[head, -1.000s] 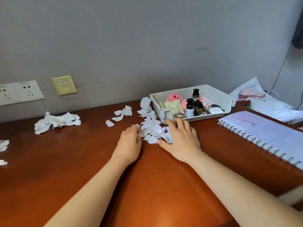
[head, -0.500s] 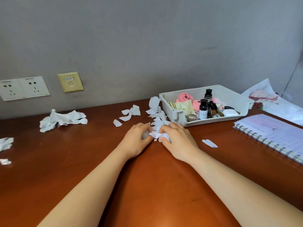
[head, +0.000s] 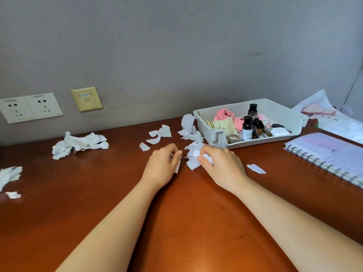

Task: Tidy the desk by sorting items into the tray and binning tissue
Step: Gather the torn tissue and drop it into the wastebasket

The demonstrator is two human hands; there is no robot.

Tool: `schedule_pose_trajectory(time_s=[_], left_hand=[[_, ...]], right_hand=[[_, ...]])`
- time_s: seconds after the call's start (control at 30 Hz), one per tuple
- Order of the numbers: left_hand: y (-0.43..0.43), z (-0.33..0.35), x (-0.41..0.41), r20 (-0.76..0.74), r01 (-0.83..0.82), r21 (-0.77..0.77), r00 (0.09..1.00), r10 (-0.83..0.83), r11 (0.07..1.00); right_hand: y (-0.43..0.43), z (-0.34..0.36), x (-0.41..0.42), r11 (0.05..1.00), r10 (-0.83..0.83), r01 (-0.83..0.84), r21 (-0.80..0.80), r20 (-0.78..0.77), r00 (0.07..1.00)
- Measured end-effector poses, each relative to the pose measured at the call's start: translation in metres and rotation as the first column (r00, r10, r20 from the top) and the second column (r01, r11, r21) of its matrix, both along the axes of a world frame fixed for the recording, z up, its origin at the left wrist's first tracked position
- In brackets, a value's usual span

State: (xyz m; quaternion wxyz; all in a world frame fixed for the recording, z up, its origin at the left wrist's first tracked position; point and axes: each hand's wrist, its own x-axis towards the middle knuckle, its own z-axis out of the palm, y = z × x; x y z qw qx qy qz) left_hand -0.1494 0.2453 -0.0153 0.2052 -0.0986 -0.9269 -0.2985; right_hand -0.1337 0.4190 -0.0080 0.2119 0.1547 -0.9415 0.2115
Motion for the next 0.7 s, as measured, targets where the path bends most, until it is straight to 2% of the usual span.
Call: schedule_pose_trajectory(time_s=[0.27,0.4,0.57,0.7], left_hand=[[0.001,0.008,0.008,-0.030,-0.033,0.341,0.998,0.046,0.940],[0.003,0.010,0.018,-0.082,-0.041,0.388,0.994,0.079,0.921],[0.013,0.009,0.040,-0.114,-0.016,0.393,0.991,0.066,0.919],[0.024,0.010,0.070,-0.101,0.016,0.444,0.994,0.032,0.896]], right_hand=[[0.007,0.000,-0.001,0.965,-0.015,-0.002,-0.263,-0.065,0.998],[0.009,-0.003,0.000,0.947,0.029,-0.052,-0.317,-0.078,0.997],[0.014,-0.002,0.013,0.938,0.009,-0.027,-0.344,-0.055,0.998],[0.021,0.002,0.035,0.909,0.013,-0.071,-0.411,-0.142,0.990]])
